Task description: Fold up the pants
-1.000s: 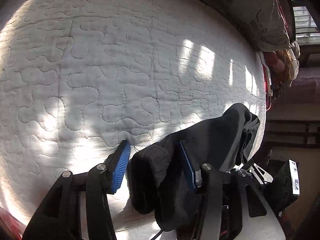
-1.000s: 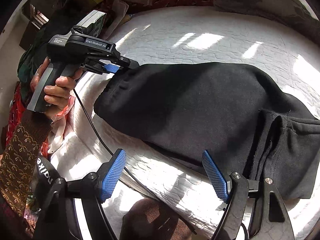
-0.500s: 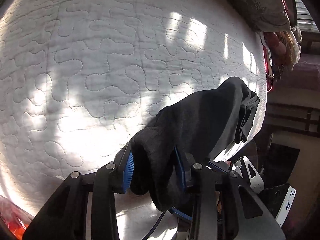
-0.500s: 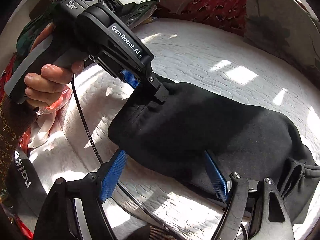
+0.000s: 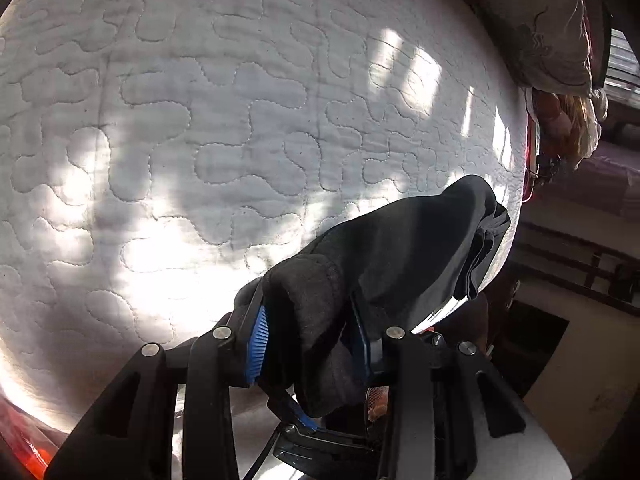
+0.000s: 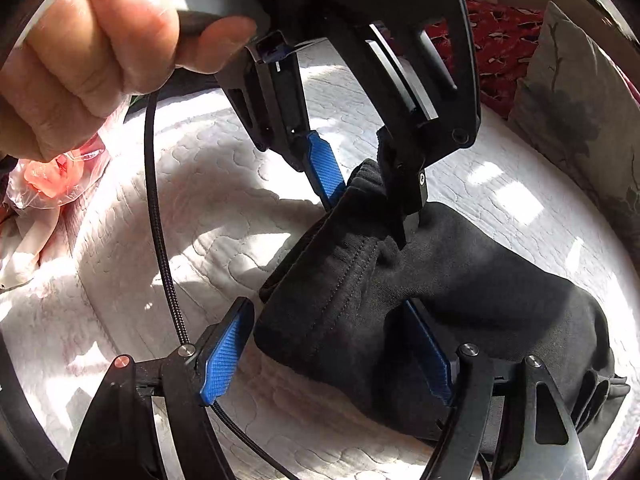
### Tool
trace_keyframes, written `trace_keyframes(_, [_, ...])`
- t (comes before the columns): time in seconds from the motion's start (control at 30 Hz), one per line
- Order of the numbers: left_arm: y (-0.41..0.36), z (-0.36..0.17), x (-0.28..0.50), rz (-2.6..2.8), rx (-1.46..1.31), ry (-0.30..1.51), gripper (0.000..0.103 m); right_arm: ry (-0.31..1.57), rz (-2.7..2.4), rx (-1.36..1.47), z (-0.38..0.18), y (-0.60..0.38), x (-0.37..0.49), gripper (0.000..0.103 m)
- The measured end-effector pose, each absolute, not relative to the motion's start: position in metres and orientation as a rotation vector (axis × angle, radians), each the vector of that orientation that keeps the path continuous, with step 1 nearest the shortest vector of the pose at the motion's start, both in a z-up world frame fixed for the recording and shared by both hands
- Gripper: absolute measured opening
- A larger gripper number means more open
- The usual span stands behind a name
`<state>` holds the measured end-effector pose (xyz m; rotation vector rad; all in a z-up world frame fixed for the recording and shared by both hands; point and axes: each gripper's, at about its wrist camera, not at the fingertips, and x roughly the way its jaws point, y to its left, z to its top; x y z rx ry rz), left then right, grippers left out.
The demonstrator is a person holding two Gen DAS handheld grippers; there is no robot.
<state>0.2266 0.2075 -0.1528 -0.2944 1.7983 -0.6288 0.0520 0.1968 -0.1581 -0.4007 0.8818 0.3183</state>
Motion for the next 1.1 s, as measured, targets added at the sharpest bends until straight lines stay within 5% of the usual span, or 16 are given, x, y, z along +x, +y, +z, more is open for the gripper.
trace_keyframes(0.07, [0.213,-0.151,0.224,-0.620,-0.332,1.772,0.028,0.880,0.327,-0.411,-0.161,0.196,0.055,0.068])
trace_keyframes(0.2, [0.222,-0.153,0.216,-0.598,-0.459,1.732,0.021,0.895,0.394,-0.359,-0.148,0.177,0.058,0.035])
trace_keyframes(0.27, [0.225,-0.151,0.210,-0.604,-0.538,1.708,0.019,0.903,0.415,-0.314,-0.139,0.165,0.058,0.031])
trace_keyframes(0.53, [0.223,-0.128,0.182,-0.682,-0.849,1.639,0.018,0.919,0.456,-0.138,-0.107,0.114,0.049,0.030])
trace_keyframes(1.1, [0.088,-0.062,0.166,-0.593,-0.663,1.655,0.019,0.844,0.460,0.125,-0.062,-0.011,0.008,0.031])
